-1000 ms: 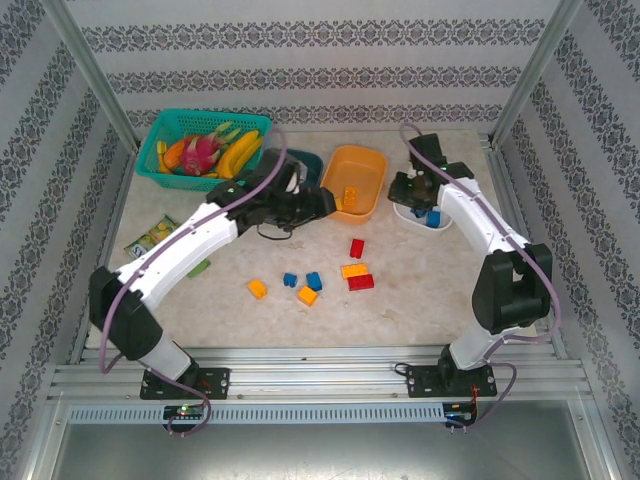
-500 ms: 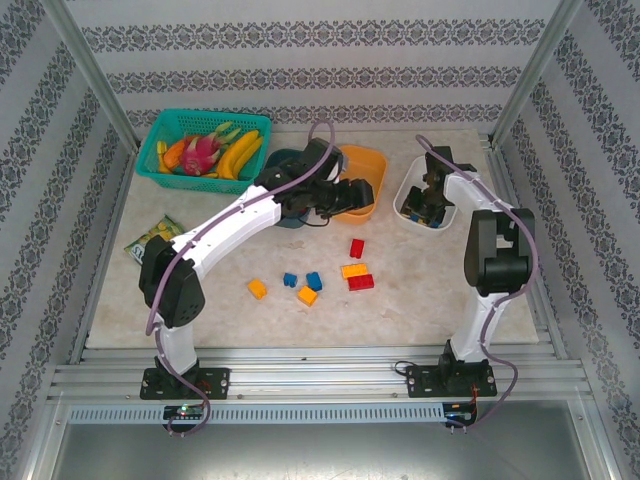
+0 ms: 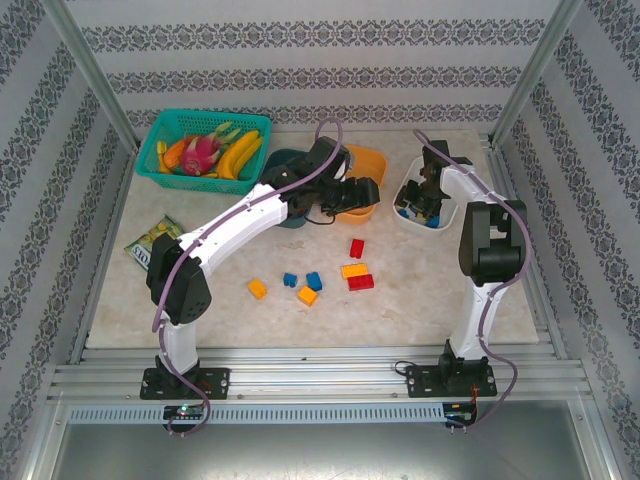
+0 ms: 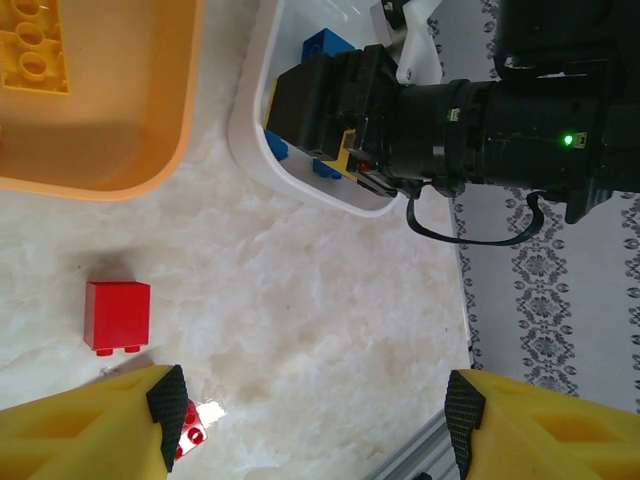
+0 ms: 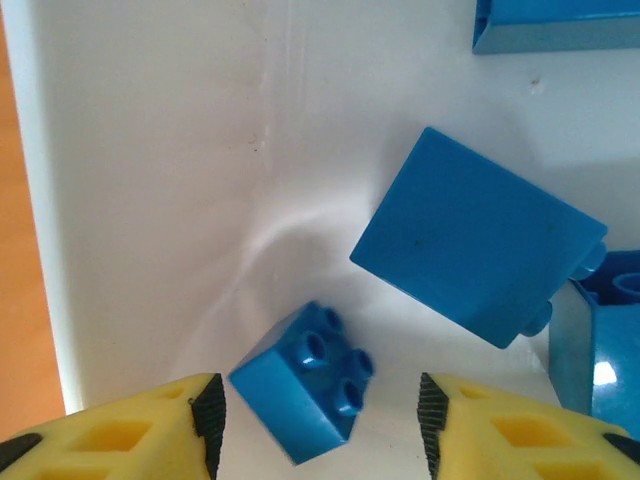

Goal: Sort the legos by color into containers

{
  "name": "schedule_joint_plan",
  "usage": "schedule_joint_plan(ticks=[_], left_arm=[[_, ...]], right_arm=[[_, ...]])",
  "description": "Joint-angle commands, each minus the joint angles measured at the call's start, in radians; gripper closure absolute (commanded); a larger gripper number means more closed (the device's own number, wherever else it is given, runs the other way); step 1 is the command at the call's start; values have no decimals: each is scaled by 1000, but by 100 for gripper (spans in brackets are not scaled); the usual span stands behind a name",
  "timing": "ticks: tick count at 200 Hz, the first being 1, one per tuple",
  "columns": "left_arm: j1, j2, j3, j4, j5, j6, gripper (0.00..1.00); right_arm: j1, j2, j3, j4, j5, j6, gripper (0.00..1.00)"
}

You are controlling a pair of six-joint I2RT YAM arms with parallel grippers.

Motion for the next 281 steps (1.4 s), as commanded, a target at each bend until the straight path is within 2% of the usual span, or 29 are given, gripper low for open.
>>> schedule_joint_plan(ticks=[1, 37, 60, 96, 127, 147, 180, 197, 240, 266, 281], left_arm=[[-13, -41, 36, -61, -45, 23, 29], [-9, -127, -21, -177, -161, -12, 29], [11, -227, -146, -221, -215, -68, 29], [62, -414, -421, -271, -274, -179, 30], [112, -569, -669, -318, -315, -314, 30], [149, -604, -803, -270, -261, -381, 30], [184, -554, -883, -212, -244, -394, 24], [204, -494, -902, -176, -215, -383, 24], [212, -395, -930, -94, -196, -371, 27], [212, -370, -939, -84, -225, -353, 33], [212, -369, -938, -91, -243, -342, 40]], right_arm=[[-9, -56, 16, -32, -3, -10, 43], [11, -232, -9, -23, 20, -25, 43], [82, -387, -96, 22, 29, -57, 43], [293, -671, -382, 197, 10, -72, 42], [566, -854, -644, 404, -45, -69, 36], [701, -880, -750, 478, -50, -31, 35], [819, -848, -793, 516, -78, -10, 32], [834, -813, -797, 534, -125, -5, 31], [847, -783, -781, 550, -125, 1, 30], [847, -773, -765, 540, -119, 1, 30], [846, -774, -761, 535, -114, 6, 31]])
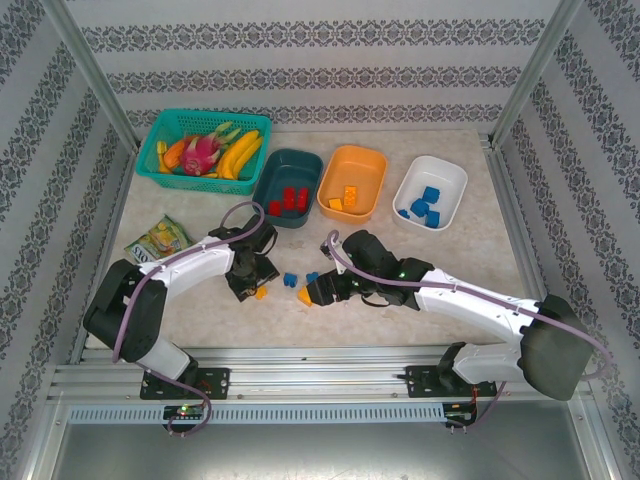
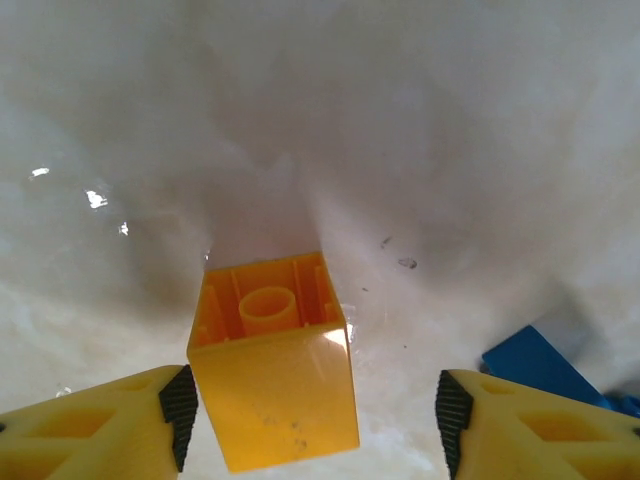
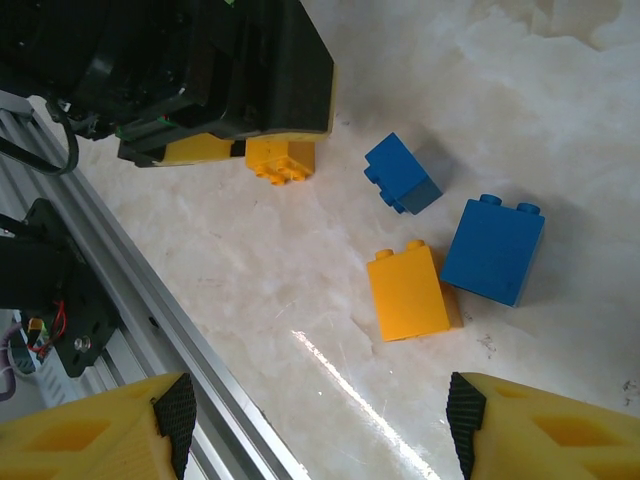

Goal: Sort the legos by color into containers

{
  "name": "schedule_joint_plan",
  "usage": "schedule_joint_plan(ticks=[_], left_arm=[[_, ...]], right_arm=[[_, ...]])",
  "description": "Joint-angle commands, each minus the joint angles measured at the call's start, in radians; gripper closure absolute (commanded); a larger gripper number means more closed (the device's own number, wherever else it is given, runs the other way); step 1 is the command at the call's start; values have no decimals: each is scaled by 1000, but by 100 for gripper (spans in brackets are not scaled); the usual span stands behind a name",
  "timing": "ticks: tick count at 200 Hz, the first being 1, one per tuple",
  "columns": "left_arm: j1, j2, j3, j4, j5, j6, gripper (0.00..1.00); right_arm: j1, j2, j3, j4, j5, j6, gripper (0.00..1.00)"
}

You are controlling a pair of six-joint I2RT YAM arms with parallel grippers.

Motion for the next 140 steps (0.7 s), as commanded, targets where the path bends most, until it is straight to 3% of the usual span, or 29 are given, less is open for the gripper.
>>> schedule_joint_plan(ticks=[1, 42, 90, 140], left_arm=[[13, 4, -8, 15, -35, 18, 41], [11, 18, -15, 28, -32, 32, 58], [9, 29, 54, -32, -64, 87, 65], [-19, 62, 341, -117, -104, 210, 68]], right_arm=[[11, 7, 25, 16, -9, 18, 31], [-5, -3, 17, 9, 7, 34, 31], [-68, -64, 39, -28, 44, 56, 32], [-253, -213, 98, -111, 191, 88, 32]])
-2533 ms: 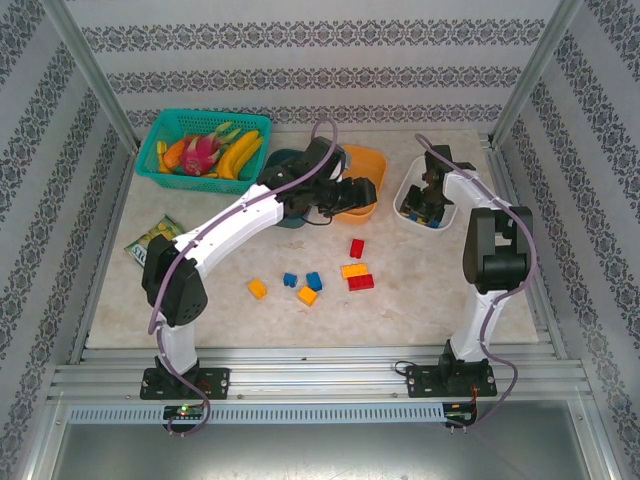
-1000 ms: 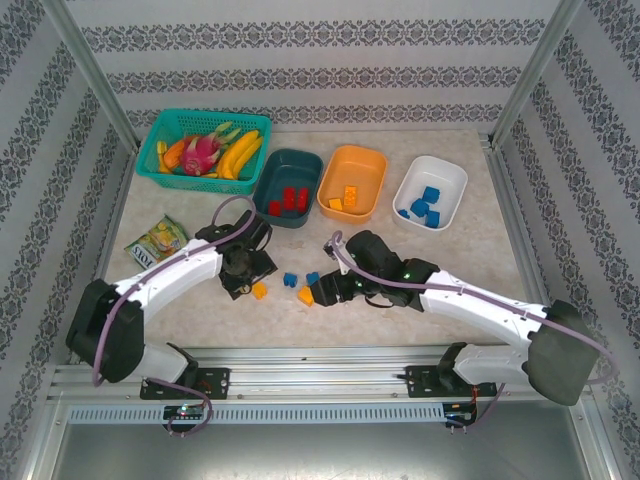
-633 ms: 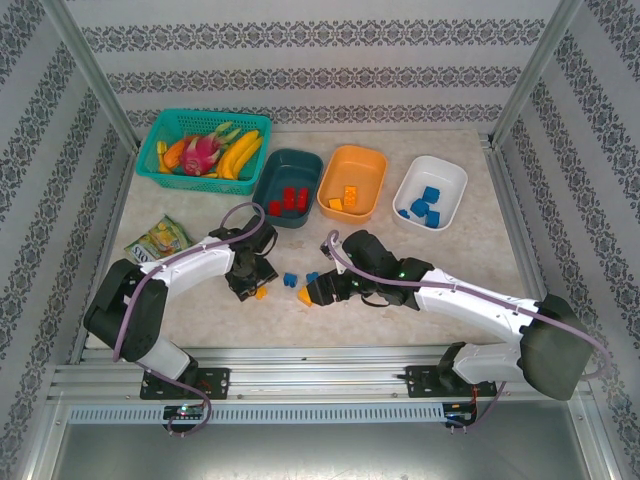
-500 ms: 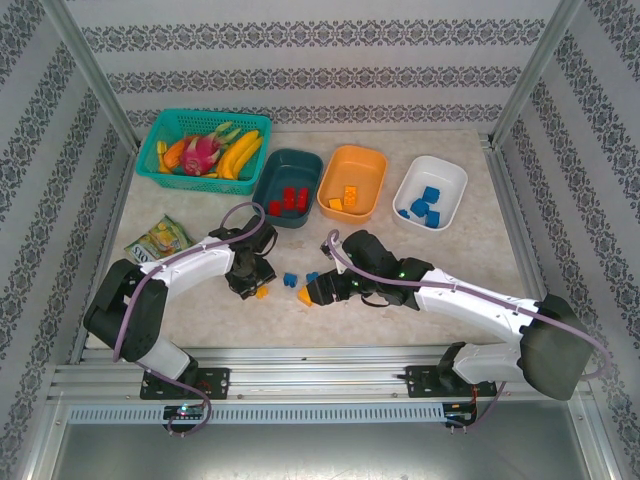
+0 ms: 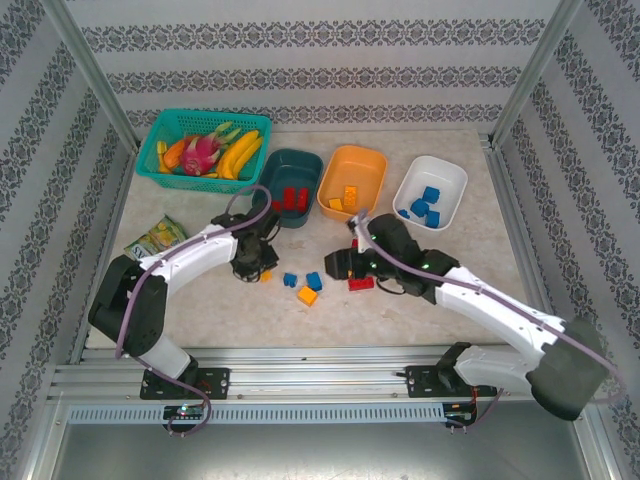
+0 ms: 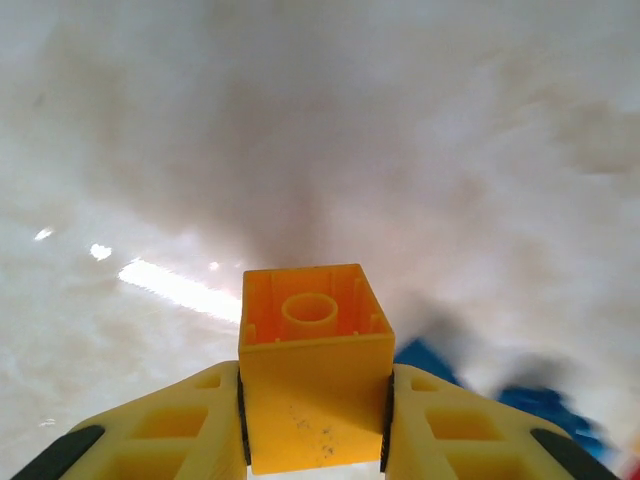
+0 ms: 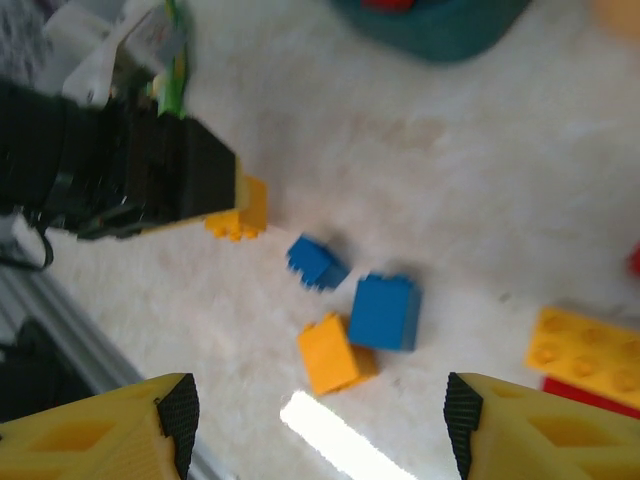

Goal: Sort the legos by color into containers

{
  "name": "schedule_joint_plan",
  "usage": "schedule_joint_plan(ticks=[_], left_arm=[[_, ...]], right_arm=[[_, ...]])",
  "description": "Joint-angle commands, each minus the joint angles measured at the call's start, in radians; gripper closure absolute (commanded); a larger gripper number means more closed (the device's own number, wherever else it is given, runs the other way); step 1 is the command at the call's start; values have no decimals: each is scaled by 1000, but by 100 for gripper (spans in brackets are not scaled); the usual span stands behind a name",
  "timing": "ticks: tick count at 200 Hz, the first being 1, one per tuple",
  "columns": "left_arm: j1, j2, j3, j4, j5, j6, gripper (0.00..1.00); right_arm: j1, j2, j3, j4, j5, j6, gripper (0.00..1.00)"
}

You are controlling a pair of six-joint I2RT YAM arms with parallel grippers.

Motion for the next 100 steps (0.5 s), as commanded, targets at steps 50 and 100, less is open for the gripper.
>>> schedule_joint_plan(ticks=[50, 100], left_arm=[[-25, 223, 486, -52, 15, 194, 69], [-58, 454, 796, -10, 52, 279, 69]], right_arm=[[-262, -87, 123, -68, 169, 90, 31], [-345, -30, 155, -60, 156, 144, 31]])
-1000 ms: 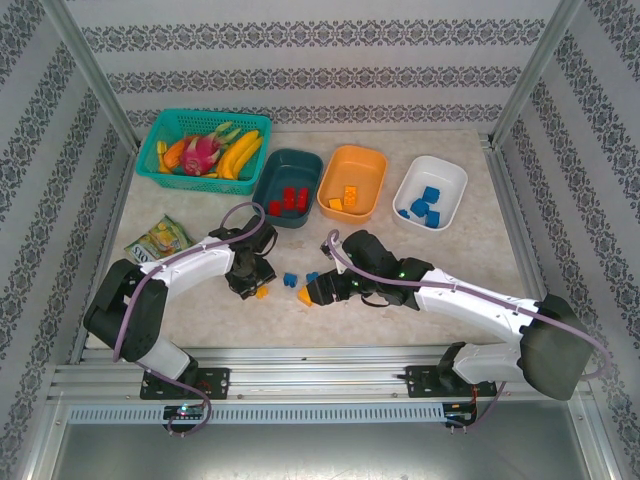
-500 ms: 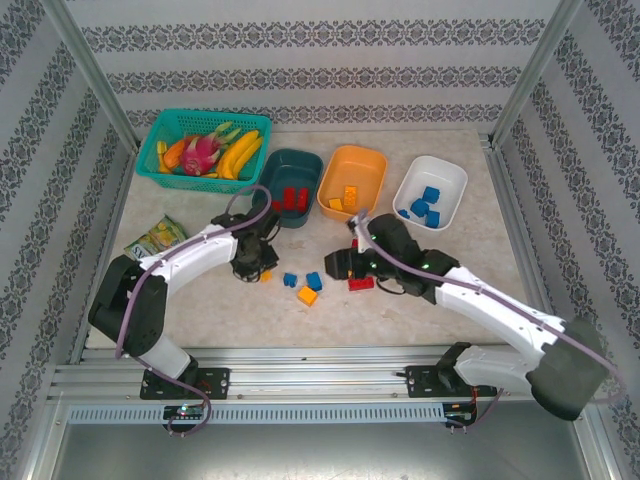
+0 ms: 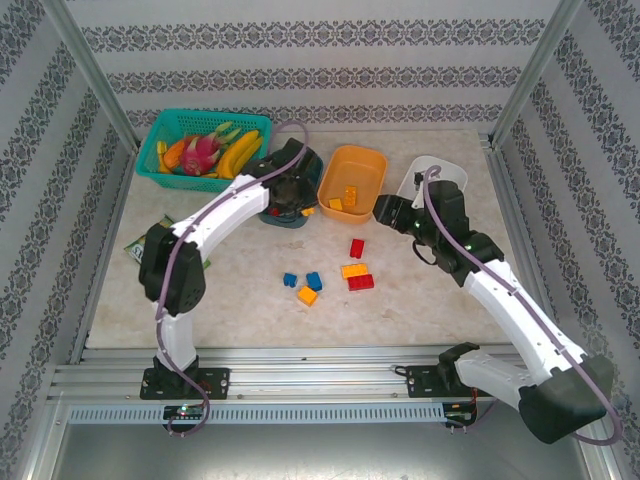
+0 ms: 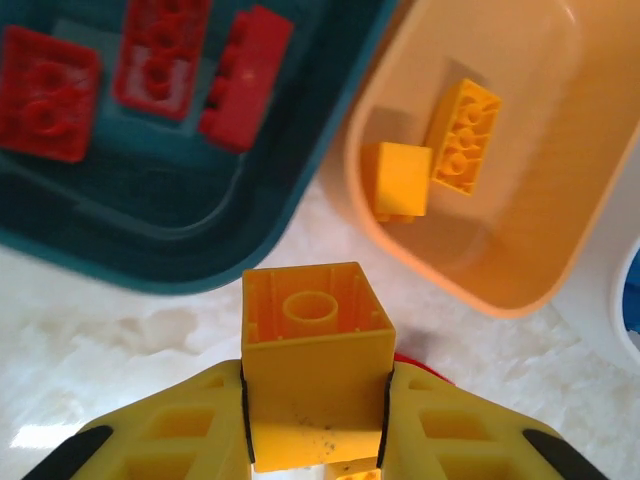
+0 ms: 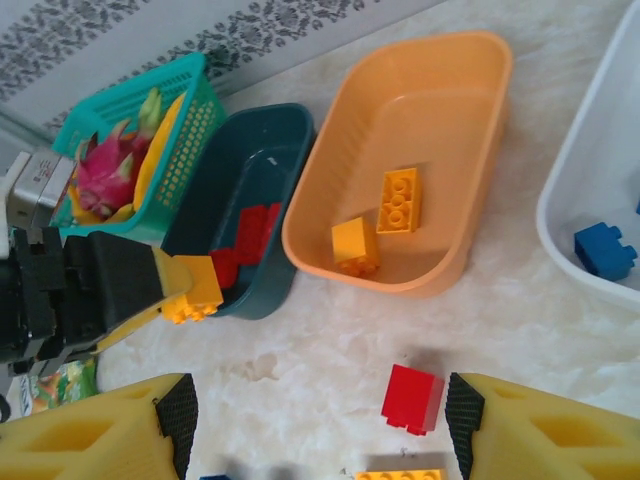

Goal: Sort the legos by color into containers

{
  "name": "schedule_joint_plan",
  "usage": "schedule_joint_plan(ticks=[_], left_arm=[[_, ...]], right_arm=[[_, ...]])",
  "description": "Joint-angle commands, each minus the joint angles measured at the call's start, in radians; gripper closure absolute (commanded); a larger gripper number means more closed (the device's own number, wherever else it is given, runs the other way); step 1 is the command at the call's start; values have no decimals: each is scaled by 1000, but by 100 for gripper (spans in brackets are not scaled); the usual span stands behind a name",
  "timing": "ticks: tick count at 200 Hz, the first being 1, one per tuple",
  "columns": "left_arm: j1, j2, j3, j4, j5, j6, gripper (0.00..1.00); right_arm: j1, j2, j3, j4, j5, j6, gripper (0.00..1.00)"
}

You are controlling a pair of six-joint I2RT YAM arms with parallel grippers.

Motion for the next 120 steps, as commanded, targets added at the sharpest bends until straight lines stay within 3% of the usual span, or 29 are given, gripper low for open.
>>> schedule_joint_plan(ticks=[1, 66, 120], left_arm=[[-28, 81, 127, 5, 27, 82, 69], [-58, 378, 460, 59, 93, 163, 68], [-75, 550, 628, 152, 172, 174, 67]], right_arm=[[-24, 21, 29, -13, 16, 49, 31], [-83, 71, 10, 10, -73, 88, 31], [-111, 90, 0, 15, -114, 117, 31]])
